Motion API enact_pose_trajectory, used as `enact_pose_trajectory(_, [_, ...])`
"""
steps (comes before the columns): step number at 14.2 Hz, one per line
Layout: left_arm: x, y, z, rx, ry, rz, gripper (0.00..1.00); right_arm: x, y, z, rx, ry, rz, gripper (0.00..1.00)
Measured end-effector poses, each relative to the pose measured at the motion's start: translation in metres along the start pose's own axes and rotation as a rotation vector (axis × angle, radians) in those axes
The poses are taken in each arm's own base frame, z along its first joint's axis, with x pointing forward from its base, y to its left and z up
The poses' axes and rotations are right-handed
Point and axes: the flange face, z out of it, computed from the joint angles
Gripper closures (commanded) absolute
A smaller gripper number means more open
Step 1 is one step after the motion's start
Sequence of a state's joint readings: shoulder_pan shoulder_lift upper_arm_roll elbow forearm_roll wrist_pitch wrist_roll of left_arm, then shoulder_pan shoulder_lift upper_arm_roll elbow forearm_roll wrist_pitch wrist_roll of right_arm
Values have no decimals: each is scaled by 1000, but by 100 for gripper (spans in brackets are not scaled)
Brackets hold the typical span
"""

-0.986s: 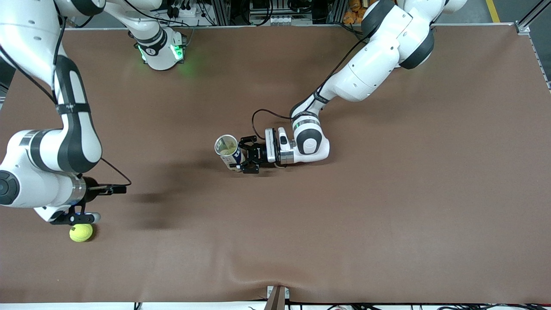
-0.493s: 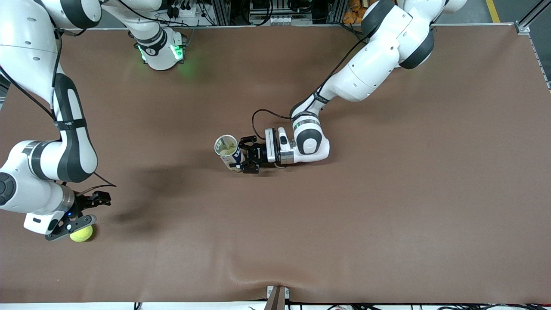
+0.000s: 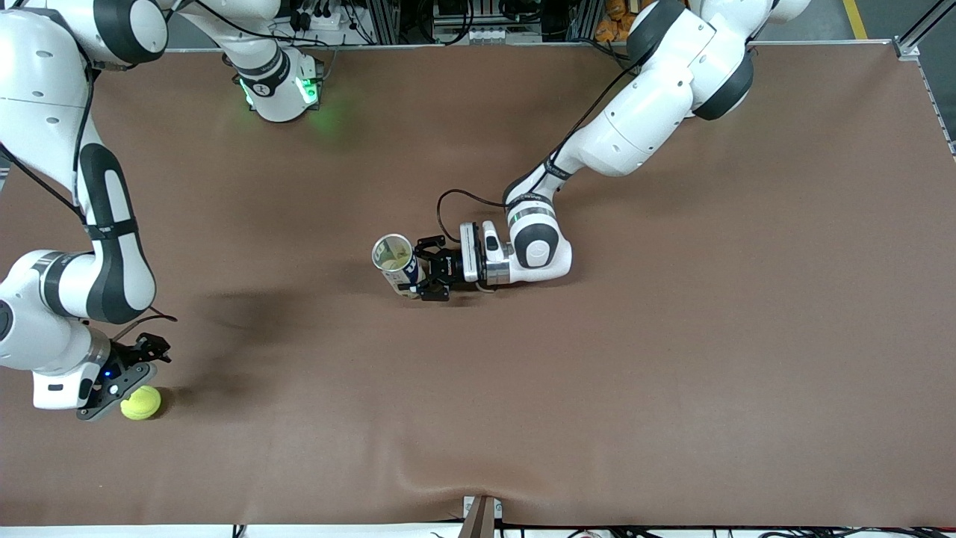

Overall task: Insert tennis ball vertically with right arm
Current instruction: 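Grasp the Wilson tennis ball with the right gripper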

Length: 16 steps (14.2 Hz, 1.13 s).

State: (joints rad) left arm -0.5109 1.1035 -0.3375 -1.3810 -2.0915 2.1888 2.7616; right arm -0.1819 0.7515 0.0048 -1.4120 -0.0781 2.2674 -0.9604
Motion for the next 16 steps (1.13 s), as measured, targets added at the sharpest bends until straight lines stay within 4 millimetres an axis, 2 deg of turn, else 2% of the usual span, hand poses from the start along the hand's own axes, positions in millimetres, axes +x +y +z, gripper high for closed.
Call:
enact_pose_trajectory(10, [0, 0, 0, 0, 0, 0, 30, -18, 27, 34, -167, 97, -83, 0])
enact_pose_trajectory(16, [0, 0, 0, 0, 1, 0, 30, -28, 32, 58, -156, 190, 22, 0])
